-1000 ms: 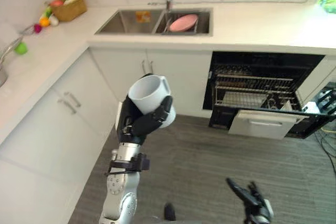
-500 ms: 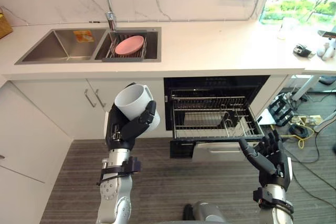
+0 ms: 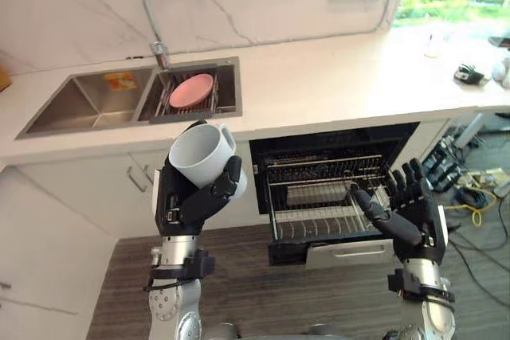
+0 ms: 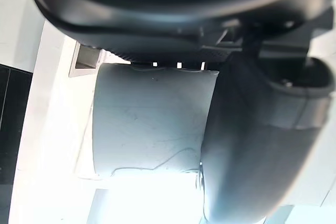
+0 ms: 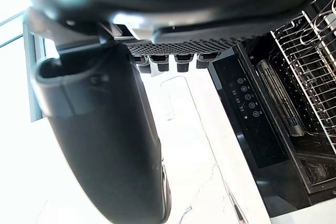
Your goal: Walk over to the sink, pick up the cup, carry it to the dishwasher, place the cup inside the dishwasher, then close the dishwasher door
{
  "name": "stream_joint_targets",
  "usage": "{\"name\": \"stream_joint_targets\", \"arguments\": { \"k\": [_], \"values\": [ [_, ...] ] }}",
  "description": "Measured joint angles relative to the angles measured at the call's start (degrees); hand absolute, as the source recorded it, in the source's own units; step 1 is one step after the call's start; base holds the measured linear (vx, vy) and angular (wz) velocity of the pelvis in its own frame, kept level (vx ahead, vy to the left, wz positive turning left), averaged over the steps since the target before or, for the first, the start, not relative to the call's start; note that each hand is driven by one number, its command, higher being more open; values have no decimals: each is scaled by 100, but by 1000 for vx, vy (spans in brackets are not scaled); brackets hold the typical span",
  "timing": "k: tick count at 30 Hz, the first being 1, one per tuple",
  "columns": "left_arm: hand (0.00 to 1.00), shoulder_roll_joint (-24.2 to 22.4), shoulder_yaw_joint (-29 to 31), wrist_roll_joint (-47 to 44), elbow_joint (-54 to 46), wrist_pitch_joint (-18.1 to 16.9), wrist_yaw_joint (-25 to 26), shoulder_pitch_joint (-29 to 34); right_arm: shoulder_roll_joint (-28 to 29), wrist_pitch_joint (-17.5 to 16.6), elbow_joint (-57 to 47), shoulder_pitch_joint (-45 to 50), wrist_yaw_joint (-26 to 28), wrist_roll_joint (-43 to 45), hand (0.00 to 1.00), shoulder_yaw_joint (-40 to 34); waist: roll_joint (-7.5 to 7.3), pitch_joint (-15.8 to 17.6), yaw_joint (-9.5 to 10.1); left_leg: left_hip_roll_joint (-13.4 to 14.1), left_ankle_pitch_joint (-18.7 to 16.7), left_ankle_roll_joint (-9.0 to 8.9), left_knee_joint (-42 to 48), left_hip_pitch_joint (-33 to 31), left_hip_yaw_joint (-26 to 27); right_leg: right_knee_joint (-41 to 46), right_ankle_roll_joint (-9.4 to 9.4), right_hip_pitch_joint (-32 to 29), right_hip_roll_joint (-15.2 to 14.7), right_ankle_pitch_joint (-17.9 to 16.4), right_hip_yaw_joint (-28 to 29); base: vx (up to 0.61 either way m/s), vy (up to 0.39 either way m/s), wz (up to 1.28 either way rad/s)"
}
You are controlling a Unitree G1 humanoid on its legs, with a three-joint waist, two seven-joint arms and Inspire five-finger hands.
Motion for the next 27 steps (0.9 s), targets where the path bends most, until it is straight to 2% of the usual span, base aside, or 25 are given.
{"name": "stream_joint_targets", "arguments": {
  "k": [1,2,3,4,7,9,15,19,26,27],
  "values": [
    [0,64,-9,3,145,-46,69,-51,42,58,77,-18,30,11,100,97,-171,-74,-19,-126,-39,100,15,104,234,-71,115,-2,-126,51,225,193,303,-69],
    [0,121,3,3,177,-63,95,-104,72,57,65,-21,82,10,100,108,-244,-91,-26,-191,-64,153,-41,132,304,-131,140,-9,-195,60,302,131,277,-61],
    [0,246,10,2,254,-78,181,-281,132,58,36,-35,150,15,100,104,-398,-75,-17,-322,-27,232,-185,208,474,-252,276,-21,-338,110,421,70,251,-45],
    [0,320,24,-1,262,-78,264,-398,164,94,-29,-52,209,51,100,93,-476,-73,-48,-447,29,317,-369,305,587,-375,383,-12,-458,174,516,46,232,-39],
    [0,319,1,18,262,-82,403,-745,243,128,-360,12,323,109,100,74,-481,-91,-212,-675,98,434,-624,398,704,-559,537,9,-684,260,586,26,159,-15],
    [0,316,-25,141,262,-98,449,-960,390,147,-510,60,365,89,100,87,-489,-88,-239,-704,106,459,-694,411,782,-633,576,-17,-708,303,654,13,73,-15],
    [0,281,-118,704,357,-100,816,-1151,465,399,-1003,26,376,96,100,238,-491,-95,-300,-621,97,461,-857,496,1113,-1069,584,-10,-634,577,938,17,-8,-30],
    [0,264,-306,991,878,158,990,-1375,459,607,-1204,26,413,106,100,416,-495,-99,-306,-579,103,452,-972,624,1230,-1198,600,47,-585,691,974,-2,-37,-18],
    [0,241,-606,1304,1165,256,1039,-1370,453,629,-1602,31,640,502,100,708,-498,-127,-304,-592,148,463,-1164,803,1346,-1277,700,112,-591,780,973,-35,-28,-10],
    [0,251,-1116,1482,1404,253,1036,-1351,413,818,-1690,67,879,689,100,1109,-705,-609,-302,-655,519,471,-1703,1033,1295,-1305,705,136,-592,792,877,0,0,0]
  ]
}}
